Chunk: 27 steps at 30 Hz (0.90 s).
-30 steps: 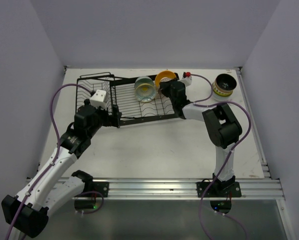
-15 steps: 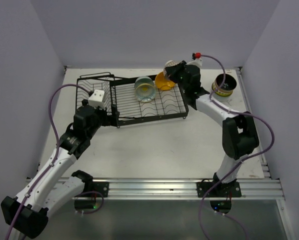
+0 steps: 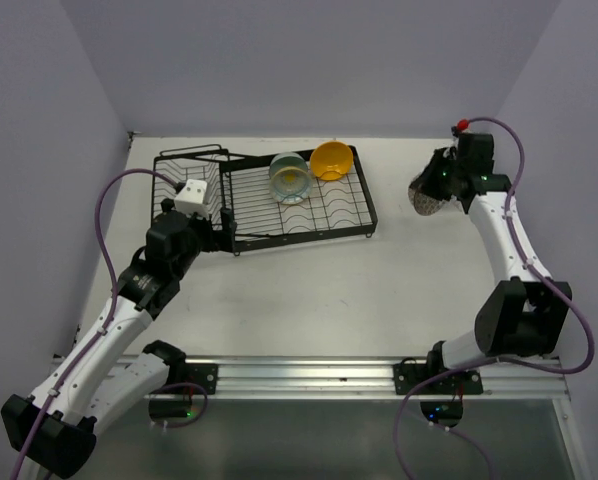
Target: Unload the bowls from the dish rack
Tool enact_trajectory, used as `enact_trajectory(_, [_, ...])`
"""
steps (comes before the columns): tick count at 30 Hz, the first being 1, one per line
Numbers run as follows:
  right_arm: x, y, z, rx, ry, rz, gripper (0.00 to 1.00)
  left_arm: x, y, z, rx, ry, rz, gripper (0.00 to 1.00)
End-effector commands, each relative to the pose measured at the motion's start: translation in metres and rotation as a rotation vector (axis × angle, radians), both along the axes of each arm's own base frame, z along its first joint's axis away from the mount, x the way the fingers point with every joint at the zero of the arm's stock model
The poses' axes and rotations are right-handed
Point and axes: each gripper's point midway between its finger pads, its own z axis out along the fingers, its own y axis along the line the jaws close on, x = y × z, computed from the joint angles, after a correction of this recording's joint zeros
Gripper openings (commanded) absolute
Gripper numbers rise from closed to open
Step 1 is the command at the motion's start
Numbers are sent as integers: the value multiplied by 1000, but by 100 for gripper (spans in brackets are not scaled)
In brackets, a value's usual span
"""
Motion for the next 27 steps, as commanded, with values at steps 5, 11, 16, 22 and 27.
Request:
enact_trajectory(5, [-71, 7, -71, -99, 329, 219, 0, 0, -1, 4, 0, -14, -6, 100])
enact_trajectory(11, [-69, -3, -96, -140, 423, 208, 0, -1, -3, 3, -3, -11, -14, 100])
enact_trajectory(16, [-68, -4, -117, -165, 475, 208, 0, -1, -4, 3, -6, -12, -20, 100])
enact_trajectory(22, [-63, 5, -132, -245, 508, 220, 0, -2, -4, 2, -5, -7, -23, 100])
enact_trajectory(27, [-56, 9, -141, -289, 521, 219, 22, -1, -3, 3, -4, -8, -19, 100])
